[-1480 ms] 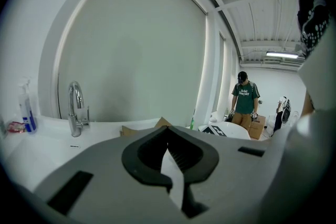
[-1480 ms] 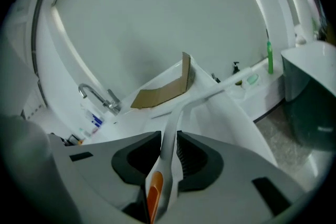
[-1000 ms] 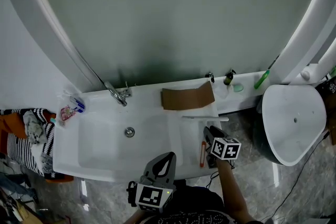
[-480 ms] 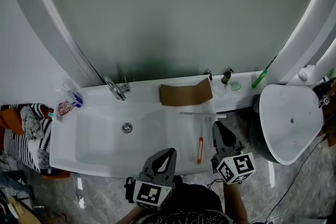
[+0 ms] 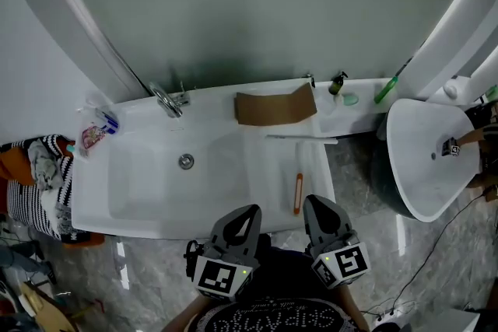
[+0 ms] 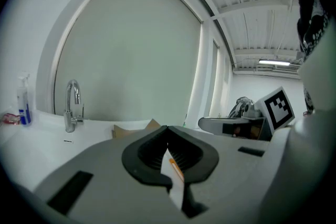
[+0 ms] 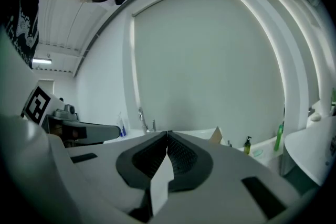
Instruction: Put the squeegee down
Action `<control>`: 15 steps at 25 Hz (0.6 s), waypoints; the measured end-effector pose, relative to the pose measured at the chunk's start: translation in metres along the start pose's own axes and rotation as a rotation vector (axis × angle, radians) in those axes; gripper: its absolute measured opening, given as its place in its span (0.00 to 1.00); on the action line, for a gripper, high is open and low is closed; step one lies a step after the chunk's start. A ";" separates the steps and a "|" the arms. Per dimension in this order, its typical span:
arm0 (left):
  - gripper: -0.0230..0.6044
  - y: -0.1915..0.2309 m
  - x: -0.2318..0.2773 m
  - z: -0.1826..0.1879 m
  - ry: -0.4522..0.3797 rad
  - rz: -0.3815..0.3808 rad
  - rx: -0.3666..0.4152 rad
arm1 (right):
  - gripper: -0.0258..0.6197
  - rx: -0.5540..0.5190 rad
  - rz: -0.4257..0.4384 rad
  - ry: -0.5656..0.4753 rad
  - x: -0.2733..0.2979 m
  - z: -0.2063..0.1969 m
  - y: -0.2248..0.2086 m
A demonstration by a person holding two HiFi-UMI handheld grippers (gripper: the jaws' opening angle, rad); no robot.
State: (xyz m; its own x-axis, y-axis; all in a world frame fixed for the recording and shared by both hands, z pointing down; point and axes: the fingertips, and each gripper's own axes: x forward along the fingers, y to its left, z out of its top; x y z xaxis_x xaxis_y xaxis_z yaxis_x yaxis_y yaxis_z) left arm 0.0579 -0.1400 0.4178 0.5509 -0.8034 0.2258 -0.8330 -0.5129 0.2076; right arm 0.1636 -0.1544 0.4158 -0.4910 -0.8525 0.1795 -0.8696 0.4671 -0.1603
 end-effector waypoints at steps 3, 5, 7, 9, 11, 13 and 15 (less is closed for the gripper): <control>0.04 -0.004 -0.003 -0.002 -0.018 -0.010 -0.022 | 0.07 0.027 0.010 0.023 -0.007 -0.014 0.012; 0.04 -0.009 -0.005 -0.005 -0.010 -0.033 -0.013 | 0.07 0.046 0.005 0.019 -0.010 -0.016 0.014; 0.04 -0.013 -0.005 -0.006 -0.010 -0.064 0.005 | 0.07 0.052 -0.001 0.016 -0.011 -0.016 0.016; 0.04 -0.016 -0.007 -0.006 -0.012 -0.089 0.031 | 0.07 0.044 -0.010 0.019 -0.012 -0.016 0.020; 0.04 -0.017 -0.009 -0.010 0.011 -0.110 0.059 | 0.07 0.036 -0.018 0.019 -0.013 -0.015 0.027; 0.04 -0.016 -0.009 -0.015 0.041 -0.129 0.075 | 0.07 0.031 -0.021 0.021 -0.012 -0.015 0.033; 0.04 -0.012 -0.011 -0.014 0.052 -0.136 0.065 | 0.07 0.034 -0.024 0.034 -0.011 -0.016 0.040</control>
State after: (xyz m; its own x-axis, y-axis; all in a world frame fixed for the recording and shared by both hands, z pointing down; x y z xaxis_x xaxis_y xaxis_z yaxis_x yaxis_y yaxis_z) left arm 0.0629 -0.1204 0.4263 0.6592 -0.7094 0.2494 -0.7513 -0.6356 0.1780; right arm 0.1333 -0.1229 0.4234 -0.4724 -0.8543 0.2167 -0.8789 0.4380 -0.1888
